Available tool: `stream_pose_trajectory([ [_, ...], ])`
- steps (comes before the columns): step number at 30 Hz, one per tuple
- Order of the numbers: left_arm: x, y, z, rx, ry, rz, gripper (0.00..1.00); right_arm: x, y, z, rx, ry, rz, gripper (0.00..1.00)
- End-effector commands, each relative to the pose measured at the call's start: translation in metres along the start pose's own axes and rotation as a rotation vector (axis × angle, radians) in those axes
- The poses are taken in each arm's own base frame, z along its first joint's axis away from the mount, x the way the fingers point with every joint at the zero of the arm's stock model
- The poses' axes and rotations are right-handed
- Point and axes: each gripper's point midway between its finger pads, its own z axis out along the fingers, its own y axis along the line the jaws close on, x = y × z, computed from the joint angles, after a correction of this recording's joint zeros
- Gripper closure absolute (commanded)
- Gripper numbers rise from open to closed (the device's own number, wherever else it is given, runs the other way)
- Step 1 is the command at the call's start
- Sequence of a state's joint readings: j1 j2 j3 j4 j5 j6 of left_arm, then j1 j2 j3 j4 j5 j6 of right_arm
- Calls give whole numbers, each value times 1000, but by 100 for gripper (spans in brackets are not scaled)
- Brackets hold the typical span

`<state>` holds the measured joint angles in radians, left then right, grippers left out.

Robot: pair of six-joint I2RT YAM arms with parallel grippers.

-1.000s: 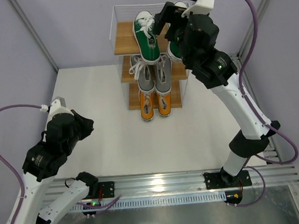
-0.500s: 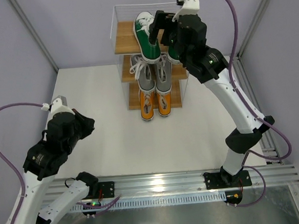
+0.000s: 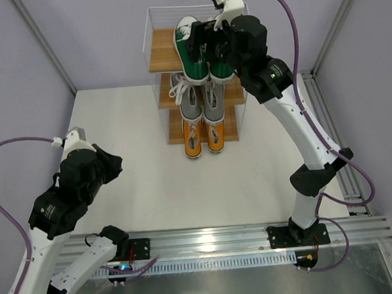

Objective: Place and organize the shoes onto the shoe shelf

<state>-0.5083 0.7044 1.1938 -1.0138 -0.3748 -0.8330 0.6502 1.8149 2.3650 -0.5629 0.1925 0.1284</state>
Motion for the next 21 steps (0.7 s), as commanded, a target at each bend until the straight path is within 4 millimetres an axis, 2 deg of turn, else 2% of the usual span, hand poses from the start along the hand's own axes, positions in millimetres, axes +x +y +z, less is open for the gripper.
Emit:
stream_pose_trajectory([
  [1,-10,-4,-2,8,-29,-6,99,-43,33,-16,-184,-125,-44,9],
  [9,-10,0,-3,-8,-35,-11,100,-39,58,-19,-340,-115,-60,9],
  [11,-9,1,-3,-11,-34,-9,100,-39,59,-21,-344,-107,-54,9],
  [15,-10,1,-3,-13,-39,-8,100,-43,36,-28,-214,-100,-41,9],
  [16,-10,1,-3,-15,-39,-8,100,-48,17,-31,-106,-109,-30,9],
  [19,-11,0,-1,-14,-40,-5,100,-41,-13,-40,48,-72,-31,9],
  [21,-11,-1,0,-13,-38,-2,100,-30,-22,-48,95,-24,-27,9],
])
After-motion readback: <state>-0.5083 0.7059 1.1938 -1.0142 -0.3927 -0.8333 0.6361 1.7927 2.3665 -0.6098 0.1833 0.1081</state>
